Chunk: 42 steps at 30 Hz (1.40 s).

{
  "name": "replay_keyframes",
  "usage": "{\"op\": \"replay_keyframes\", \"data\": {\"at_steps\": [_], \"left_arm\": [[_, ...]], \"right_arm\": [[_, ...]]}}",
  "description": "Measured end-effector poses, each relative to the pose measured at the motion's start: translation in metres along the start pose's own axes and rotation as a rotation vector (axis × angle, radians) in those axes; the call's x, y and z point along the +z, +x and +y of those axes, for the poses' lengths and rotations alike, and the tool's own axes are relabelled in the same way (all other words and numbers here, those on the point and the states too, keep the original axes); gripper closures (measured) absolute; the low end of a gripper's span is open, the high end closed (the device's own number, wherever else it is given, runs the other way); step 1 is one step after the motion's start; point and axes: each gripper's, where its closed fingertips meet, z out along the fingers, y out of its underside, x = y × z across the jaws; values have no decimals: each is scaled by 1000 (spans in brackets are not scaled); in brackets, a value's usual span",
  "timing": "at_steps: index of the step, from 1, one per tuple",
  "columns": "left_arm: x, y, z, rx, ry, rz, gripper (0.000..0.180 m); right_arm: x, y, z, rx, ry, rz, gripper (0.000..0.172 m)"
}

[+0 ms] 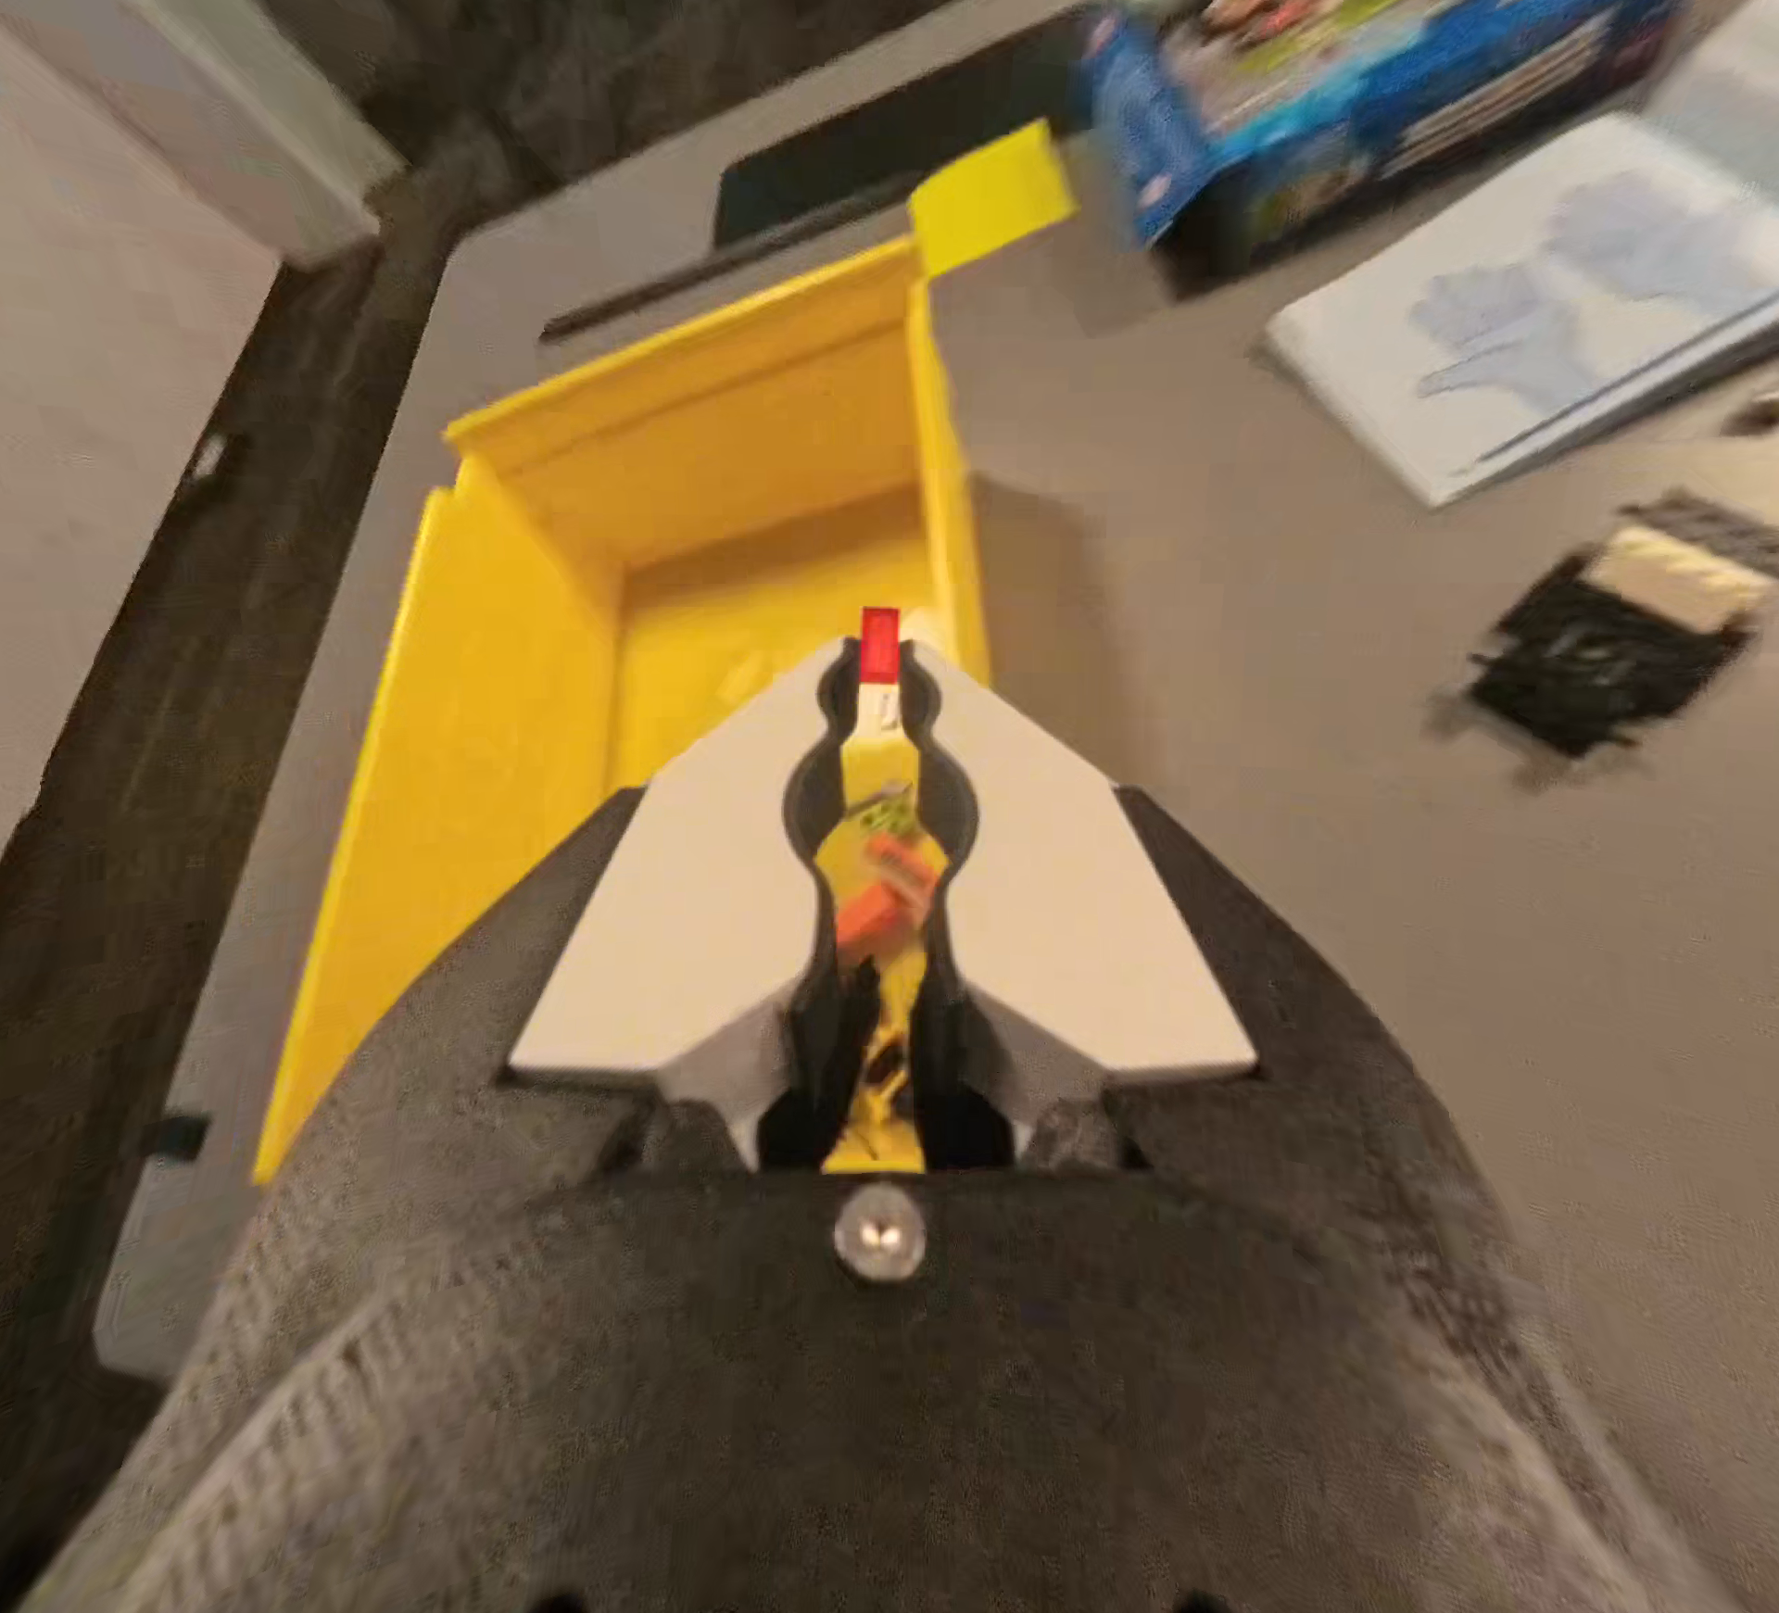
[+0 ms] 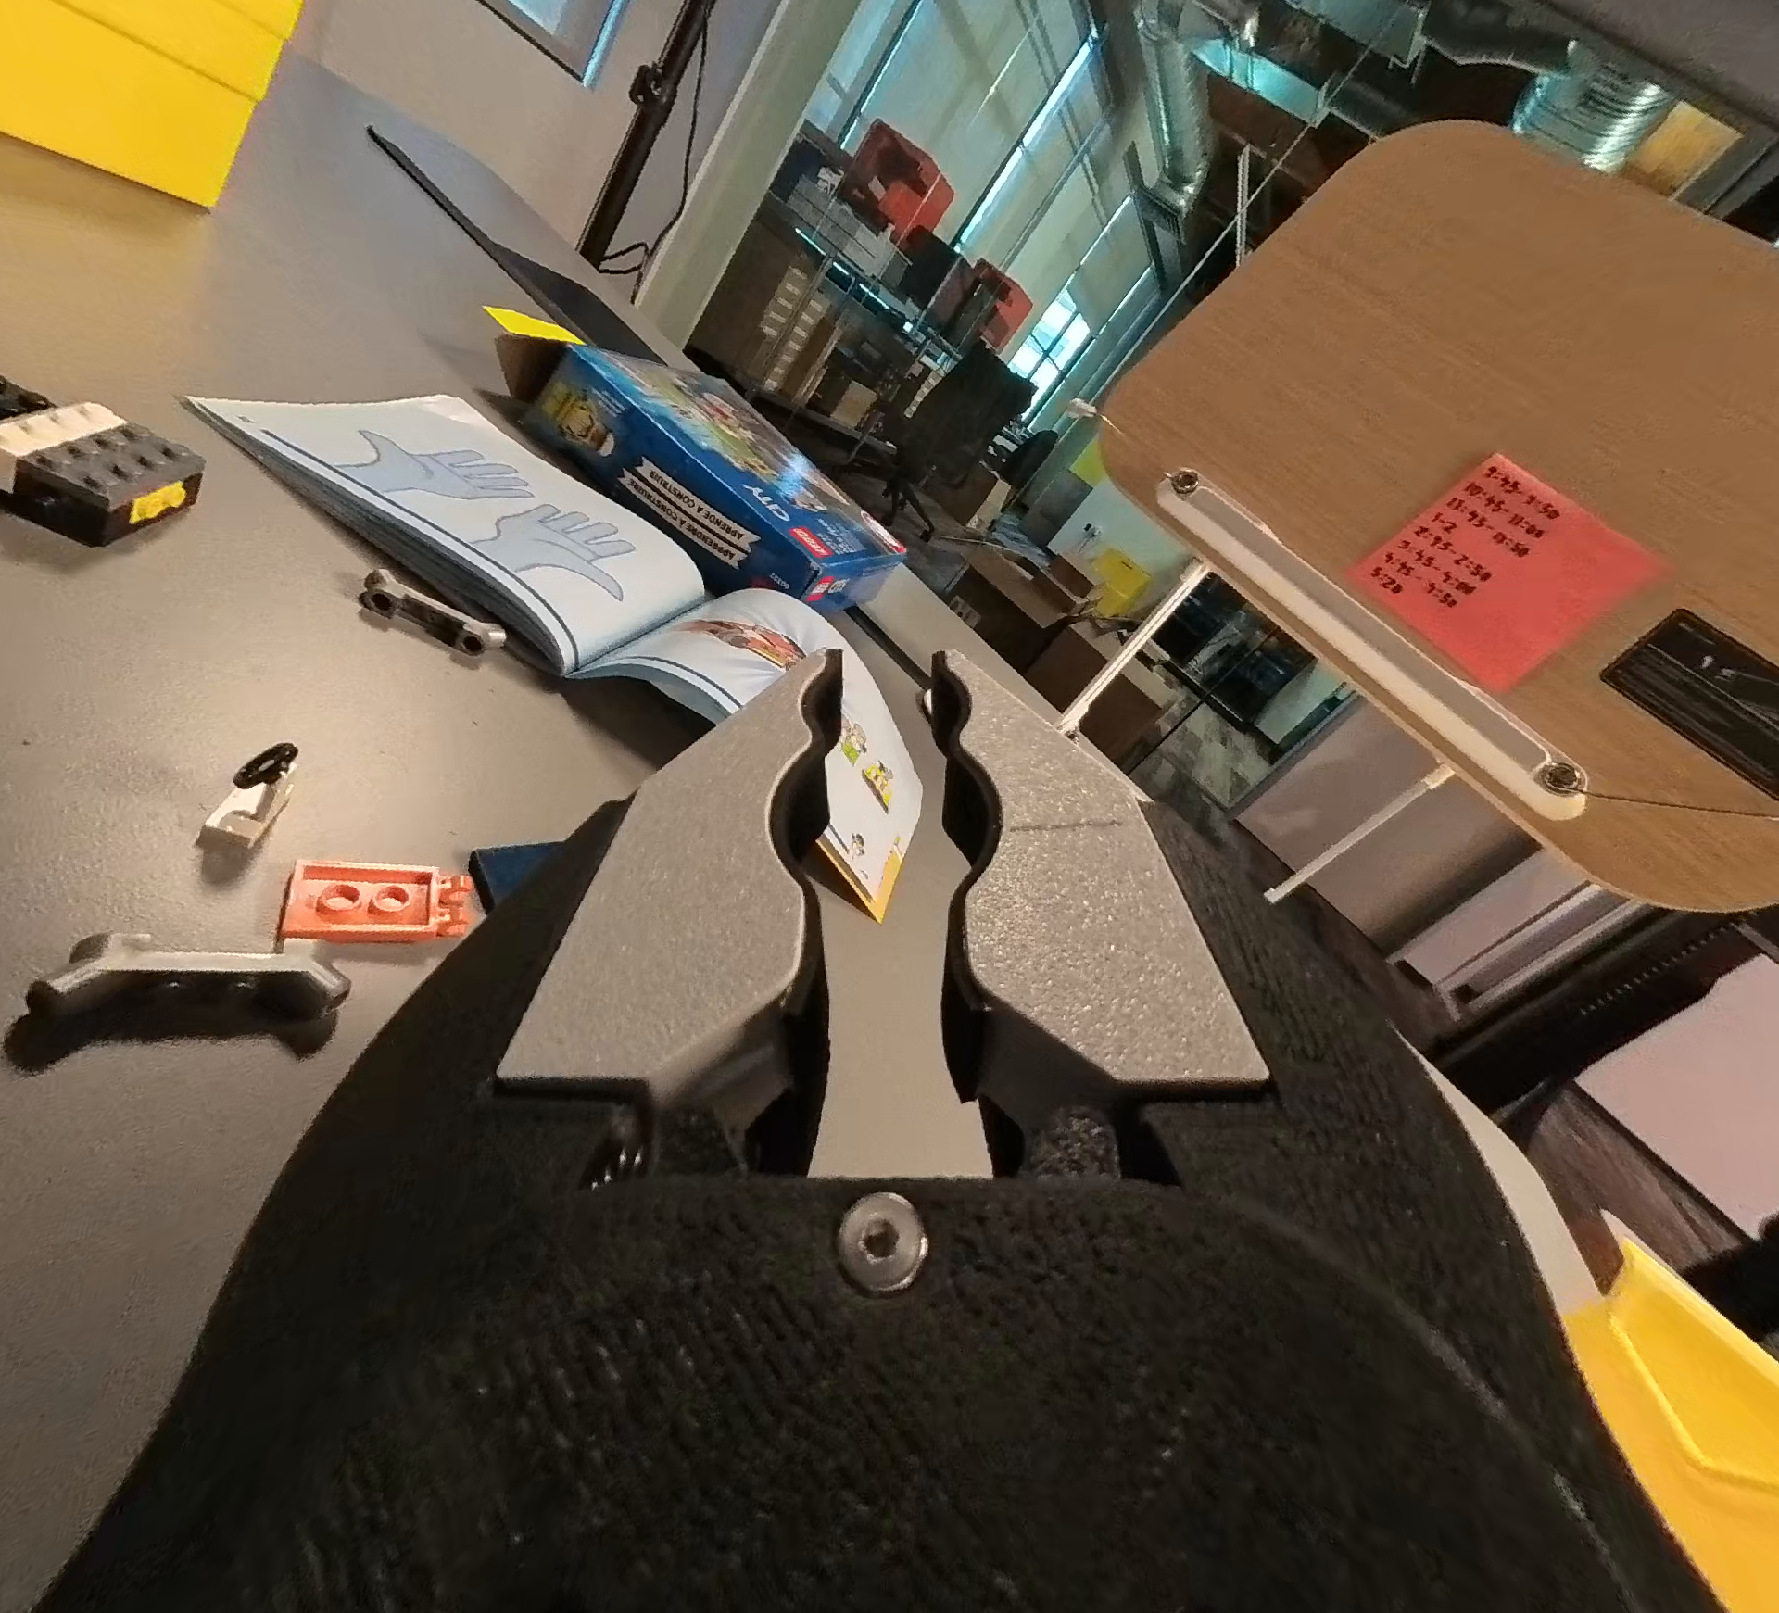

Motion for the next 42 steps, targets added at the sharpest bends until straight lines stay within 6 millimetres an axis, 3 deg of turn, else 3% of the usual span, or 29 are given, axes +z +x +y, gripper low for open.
{"op": "replay_keyframes", "data": {"at_steps": [2,6,9,12,16,18,21,23,24,28,33,38,39,40,42], "left_arm": [[6,-18,26,-73,-104,-9,175],[17,-23,71,-182,-292,39,175],[22,-27,90,-223,-370,4,141],[19,-36,80,-229,-309,-78,128],[-3,-37,40,-139,-160,-146,142],[-8,-4,6,-88,-24,-12,150],[-16,105,-35,-28,151,446,153],[-21,181,-38,48,167,714,152],[-16,209,-34,95,149,771,149],[7,288,-20,184,83,907,143],[28,325,-10,174,-11,1007,139],[41,326,-17,223,38,938,145],[42,328,-18,233,46,929,149],[44,328,-19,241,57,906,164],[45,329,-20,229,41,892,165]], "right_arm": [[0,0,0,4,3,1,155],[0,0,0,2,2,0,155],[0,0,0,1,2,-1,155],[0,0,-1,3,3,-1,155],[0,-1,0,0,1,-3,155],[0,-1,0,1,2,-3,155],[1,-1,-1,0,1,-6,155],[1,-2,-1,-1,2,-7,155],[1,-2,-1,-1,2,-8,155],[0,-2,-1,2,5,-8,155],[0,-3,-2,4,8,-15,155],[2,-7,-2,-4,10,-31,155],[2,-7,-2,-6,10,-32,155],[2,-7,-2,-6,10,-32,155],[1,-7,-3,-2,12,-30,155]]}}
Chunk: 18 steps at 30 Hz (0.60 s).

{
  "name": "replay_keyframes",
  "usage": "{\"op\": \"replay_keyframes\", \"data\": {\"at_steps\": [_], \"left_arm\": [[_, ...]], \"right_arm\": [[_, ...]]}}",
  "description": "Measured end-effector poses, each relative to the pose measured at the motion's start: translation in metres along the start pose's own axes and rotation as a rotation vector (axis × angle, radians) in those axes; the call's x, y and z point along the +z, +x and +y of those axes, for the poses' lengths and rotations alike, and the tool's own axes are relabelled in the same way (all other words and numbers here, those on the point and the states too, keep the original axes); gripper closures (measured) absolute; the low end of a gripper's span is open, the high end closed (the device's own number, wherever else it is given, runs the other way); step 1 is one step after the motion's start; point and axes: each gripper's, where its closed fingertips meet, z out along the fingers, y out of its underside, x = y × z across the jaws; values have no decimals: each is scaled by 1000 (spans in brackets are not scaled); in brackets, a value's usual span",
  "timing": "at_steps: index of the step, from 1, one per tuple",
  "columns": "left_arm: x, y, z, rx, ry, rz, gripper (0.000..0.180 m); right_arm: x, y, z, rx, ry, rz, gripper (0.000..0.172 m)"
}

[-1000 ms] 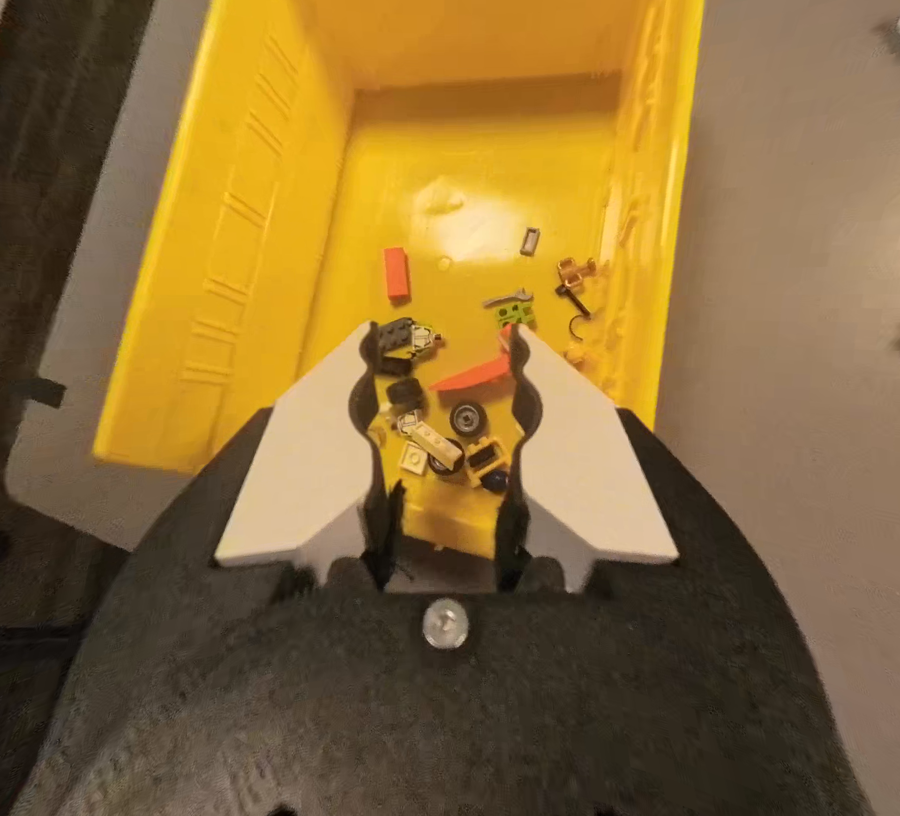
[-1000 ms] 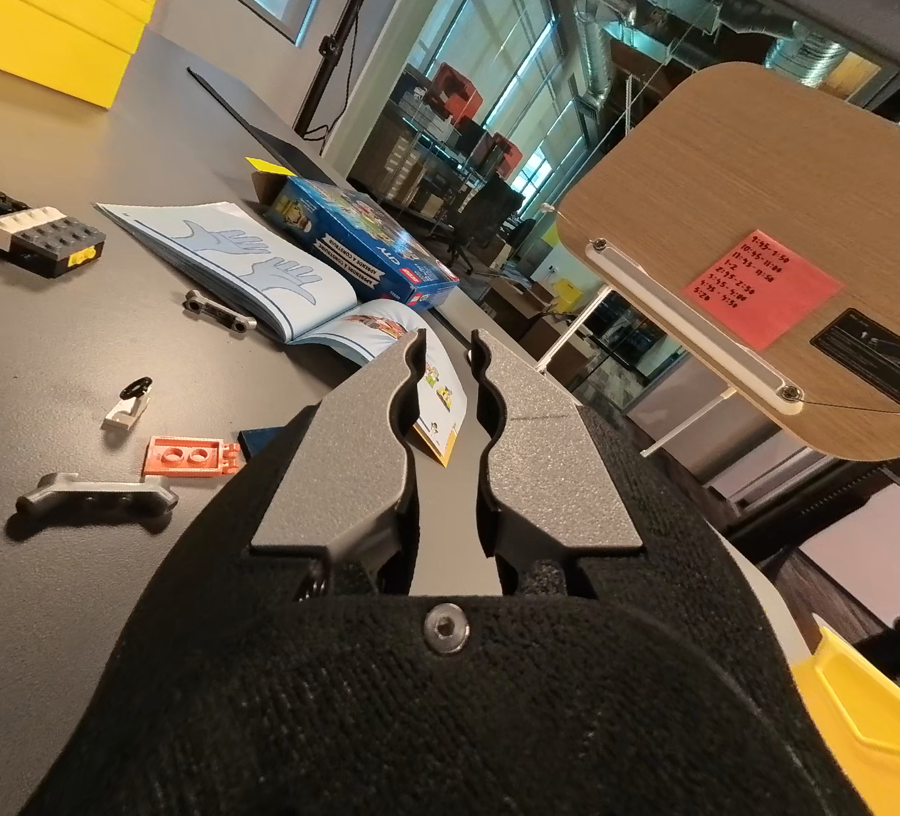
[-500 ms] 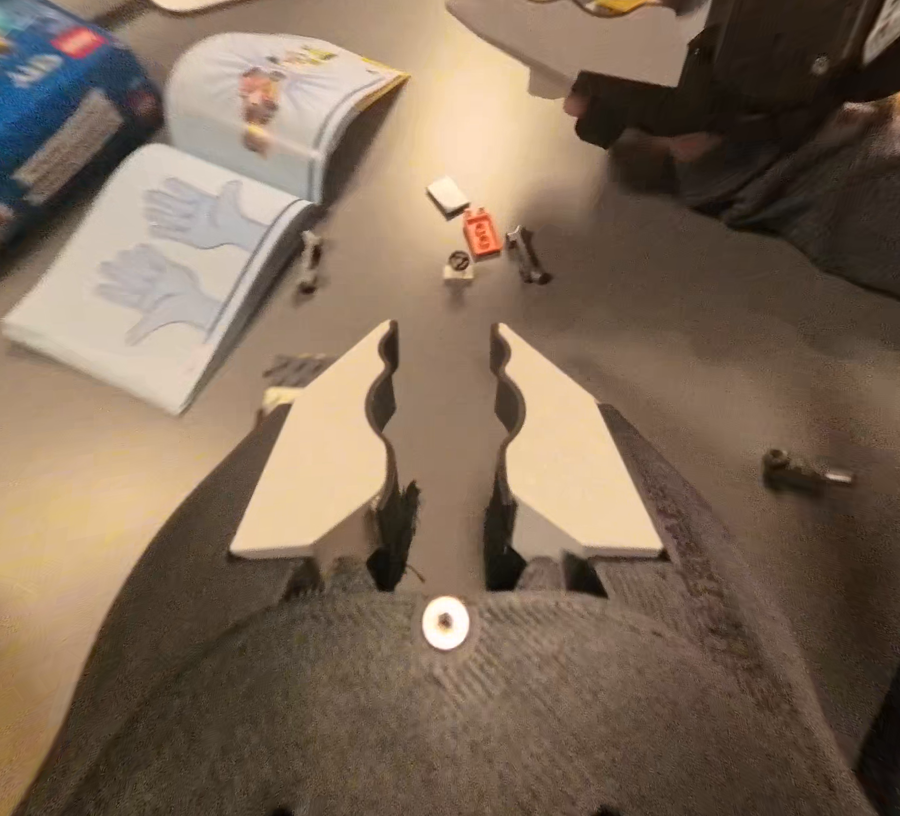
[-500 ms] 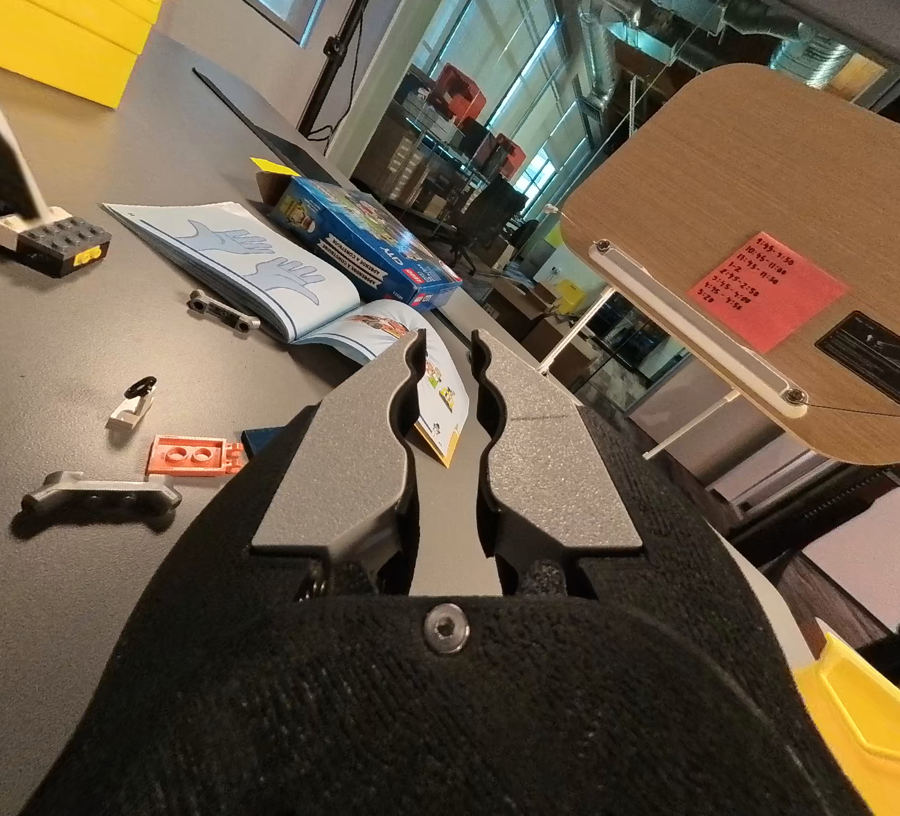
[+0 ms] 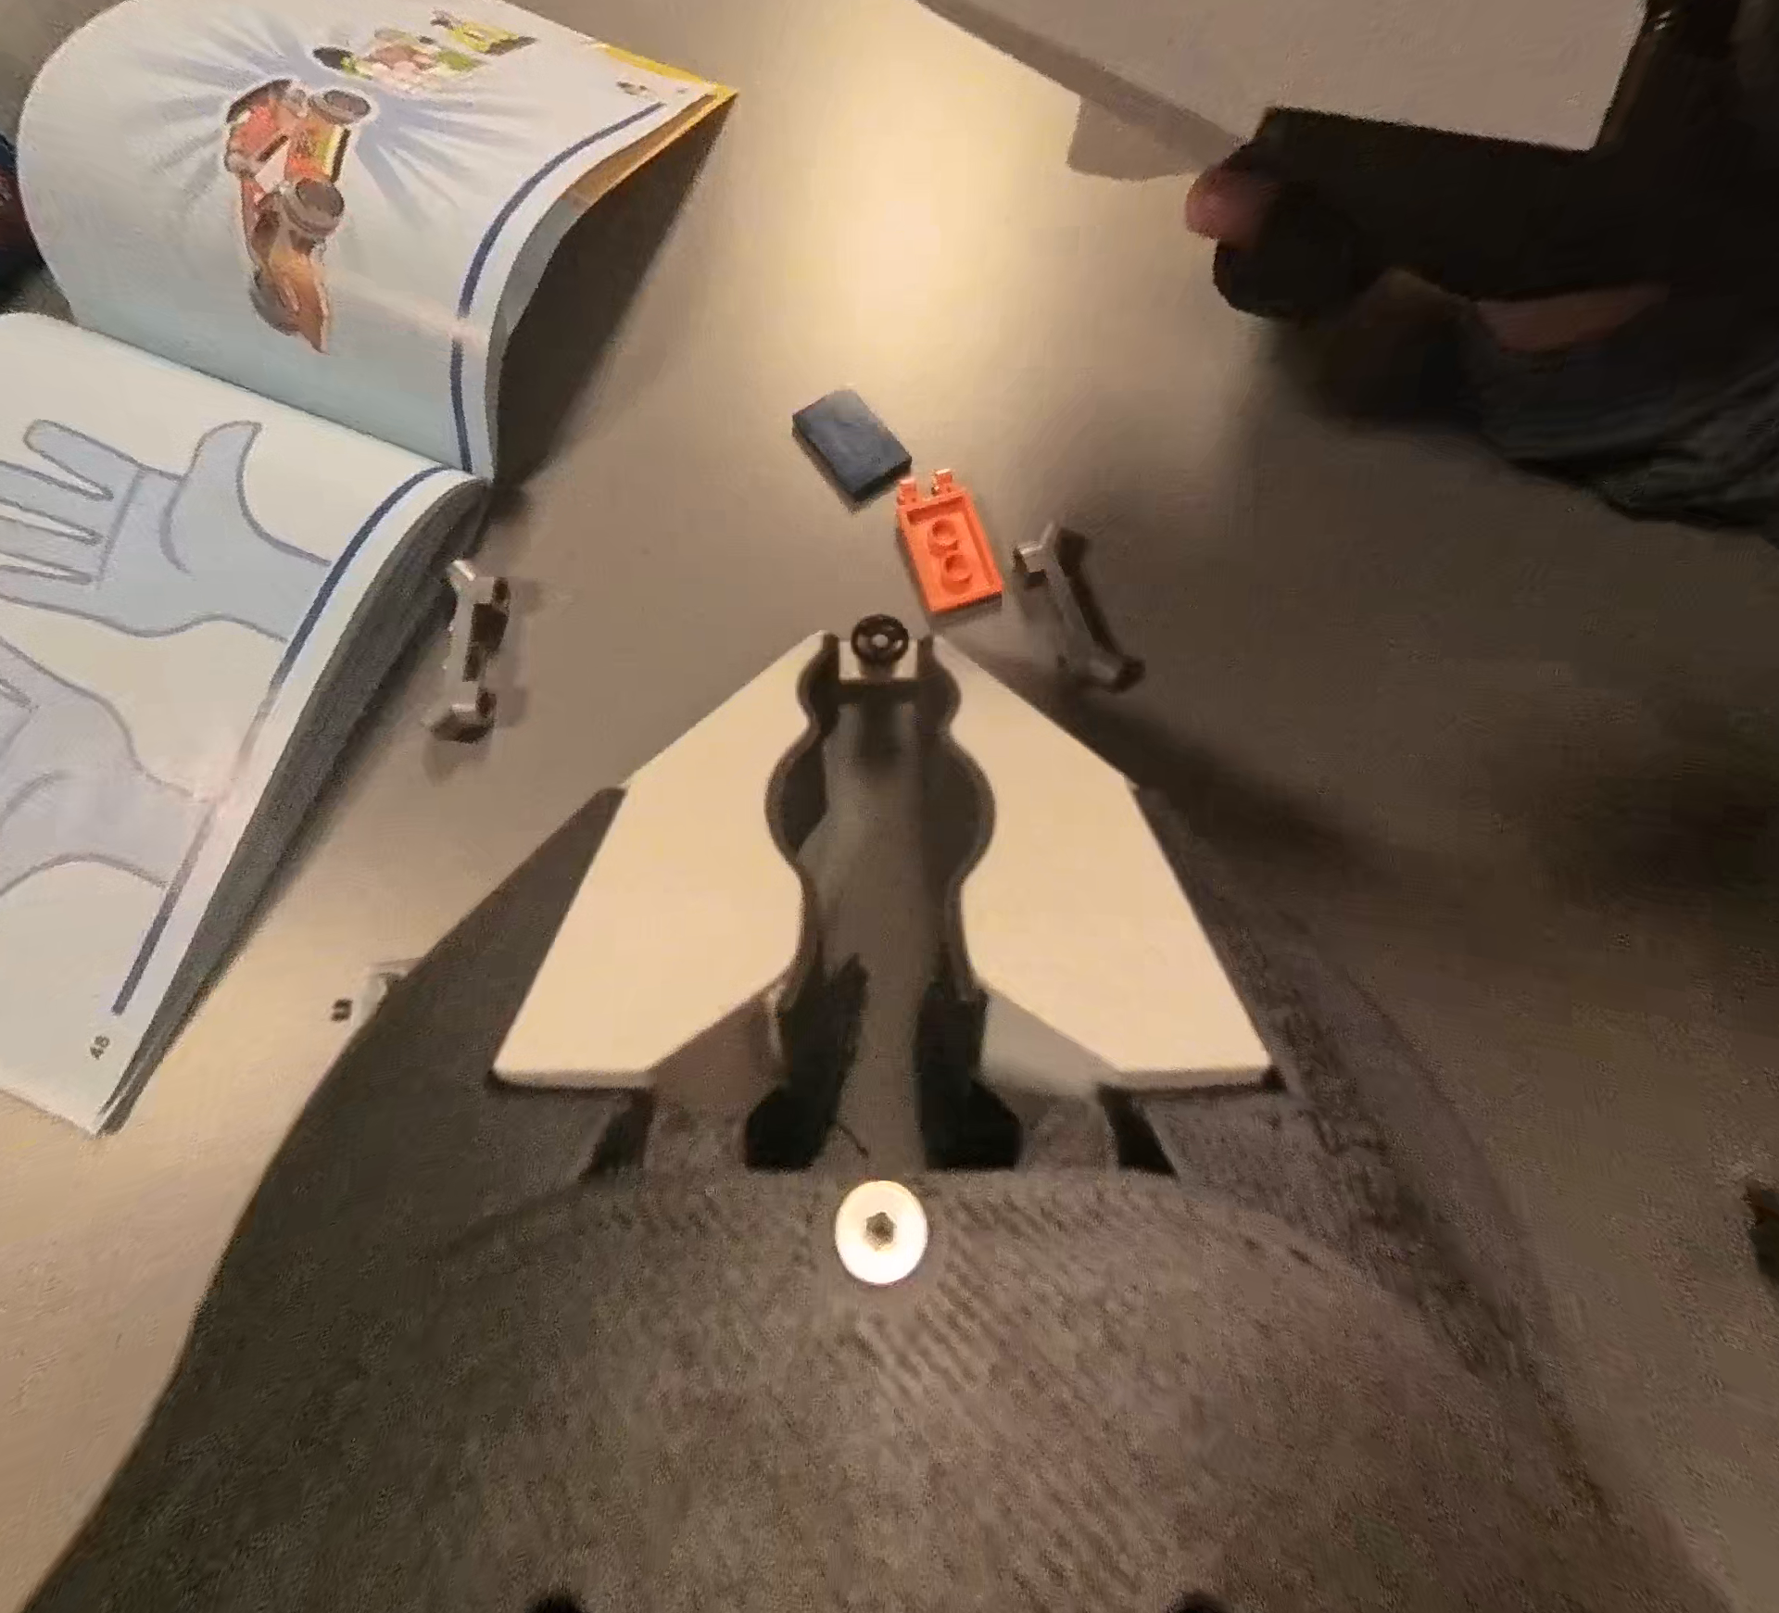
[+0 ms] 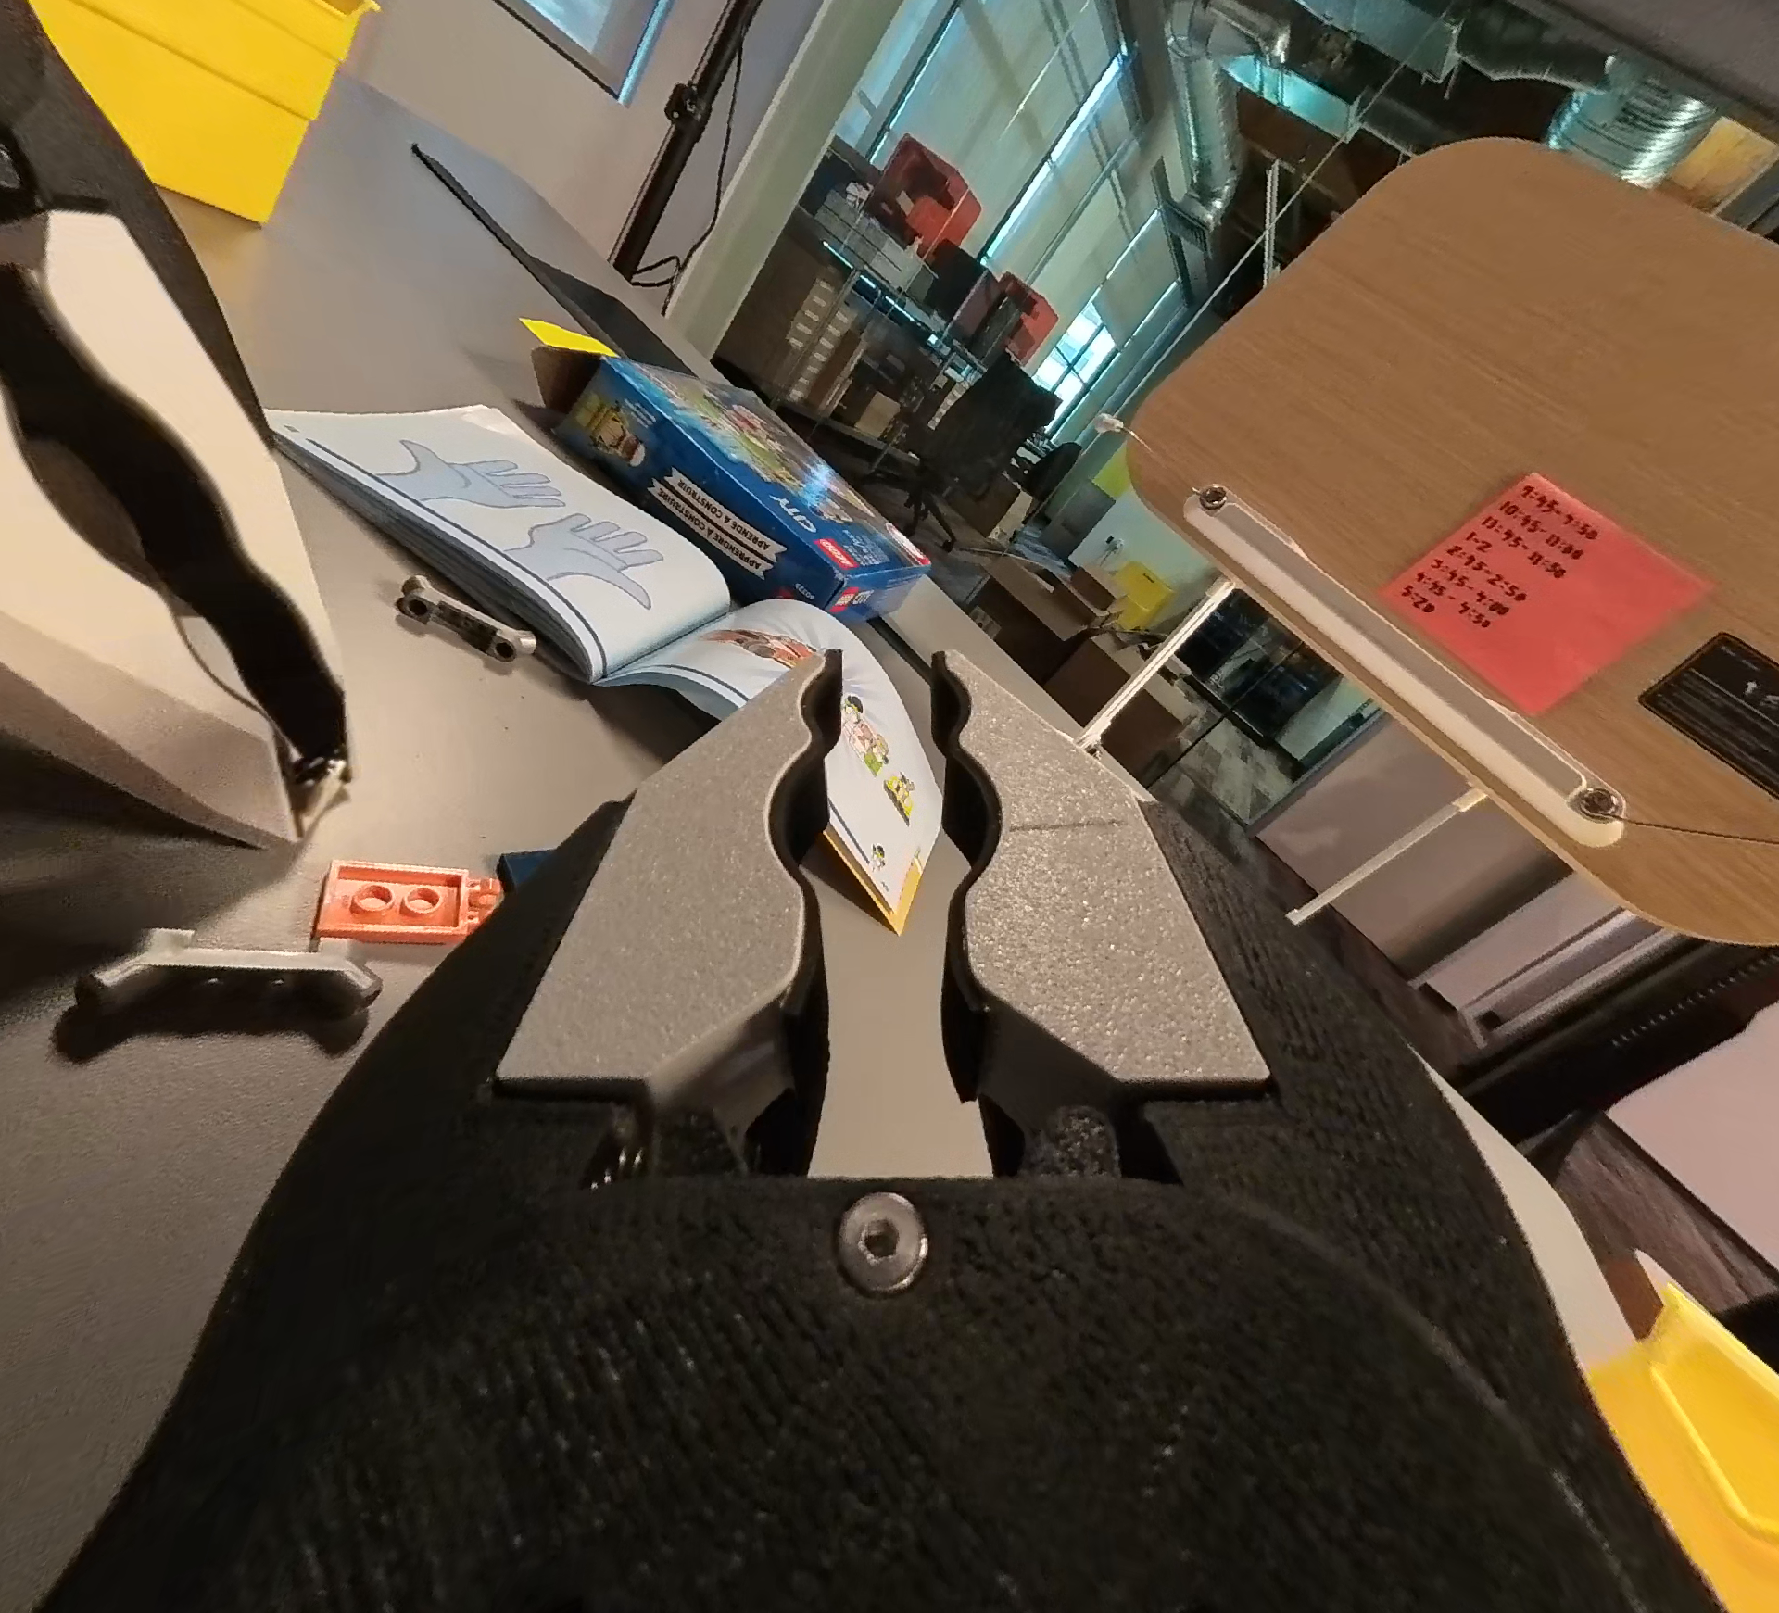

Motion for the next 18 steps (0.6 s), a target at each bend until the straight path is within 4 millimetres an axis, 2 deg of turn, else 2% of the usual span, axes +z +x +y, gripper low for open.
{"op": "replay_keyframes", "data": {"at_steps": [2,4,7,10,12,14,16,18], "left_arm": [[-5,-5,3,-27,-31,-15,166],[-26,-18,-4,-51,37,-76,166],[-94,-45,-27,-115,266,-206,166],[-176,-83,-25,-149,431,-414,166],[-230,-105,-12,-155,448,-582,166],[-276,-128,12,-180,399,-773,166],[-306,-150,51,-275,253,-910,166],[-317,-162,90,-419,114,-935,166]], "right_arm": [[-1,1,0,4,1,4,155],[-1,1,0,6,2,4,155],[-1,0,0,2,1,1,155],[0,-1,0,-6,-2,-5,155],[1,-3,0,-12,-2,-14,155],[2,-5,0,-19,-3,-22,155],[3,-6,0,-26,-6,-25,155],[2,-6,0,-27,-6,-25,155]]}}
